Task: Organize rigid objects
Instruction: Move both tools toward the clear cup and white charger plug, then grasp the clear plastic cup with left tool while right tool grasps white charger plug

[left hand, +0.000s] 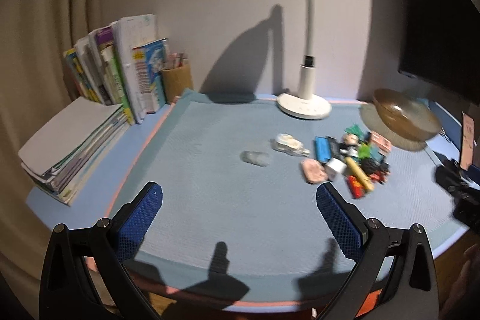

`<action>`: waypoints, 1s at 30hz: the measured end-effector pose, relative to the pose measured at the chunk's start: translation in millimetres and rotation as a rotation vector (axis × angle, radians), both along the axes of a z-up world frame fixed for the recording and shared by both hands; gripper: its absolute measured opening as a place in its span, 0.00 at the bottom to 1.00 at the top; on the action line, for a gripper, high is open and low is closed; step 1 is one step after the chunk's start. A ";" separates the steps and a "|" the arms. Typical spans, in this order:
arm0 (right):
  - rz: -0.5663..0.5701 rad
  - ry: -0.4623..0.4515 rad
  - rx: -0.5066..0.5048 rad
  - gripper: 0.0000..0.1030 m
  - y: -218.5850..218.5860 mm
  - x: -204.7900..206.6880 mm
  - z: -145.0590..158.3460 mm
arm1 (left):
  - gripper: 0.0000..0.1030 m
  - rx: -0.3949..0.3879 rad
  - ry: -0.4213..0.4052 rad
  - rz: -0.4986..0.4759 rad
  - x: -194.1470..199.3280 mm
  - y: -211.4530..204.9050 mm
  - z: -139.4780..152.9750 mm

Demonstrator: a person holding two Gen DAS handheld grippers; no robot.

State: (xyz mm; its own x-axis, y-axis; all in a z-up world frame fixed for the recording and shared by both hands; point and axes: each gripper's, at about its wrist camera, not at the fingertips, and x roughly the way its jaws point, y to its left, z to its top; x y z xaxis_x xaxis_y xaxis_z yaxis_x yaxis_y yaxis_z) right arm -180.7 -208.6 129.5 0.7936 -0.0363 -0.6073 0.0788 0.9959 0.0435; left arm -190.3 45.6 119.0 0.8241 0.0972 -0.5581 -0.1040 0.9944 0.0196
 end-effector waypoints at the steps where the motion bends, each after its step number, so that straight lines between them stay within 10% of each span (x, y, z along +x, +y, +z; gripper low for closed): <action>1: -0.003 0.005 0.011 1.00 -3.6 1.8 -1.0 | 0.99 -0.002 0.009 0.004 2.0 8.6 -1.2; 15: 0.170 0.144 0.044 0.99 19.5 63.4 -36.9 | 0.99 -0.092 0.176 -0.200 89.8 32.9 -46.0; 24: 0.386 0.283 0.059 0.56 61.7 127.8 -73.2 | 0.81 -0.190 0.299 -0.284 167.0 22.6 -82.0; 30: 0.381 0.353 0.076 0.51 61.4 163.4 -101.5 | 0.80 -0.133 0.328 -0.294 195.4 3.9 -92.5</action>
State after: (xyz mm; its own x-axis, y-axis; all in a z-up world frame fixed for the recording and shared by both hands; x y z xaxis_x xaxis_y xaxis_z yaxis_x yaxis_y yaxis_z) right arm -17.3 -147.1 28.0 0.4885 0.2697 -0.8298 -0.2654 0.9519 0.1531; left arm 5.1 49.5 26.6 0.5833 -0.2046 -0.7861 0.1736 0.9768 -0.1254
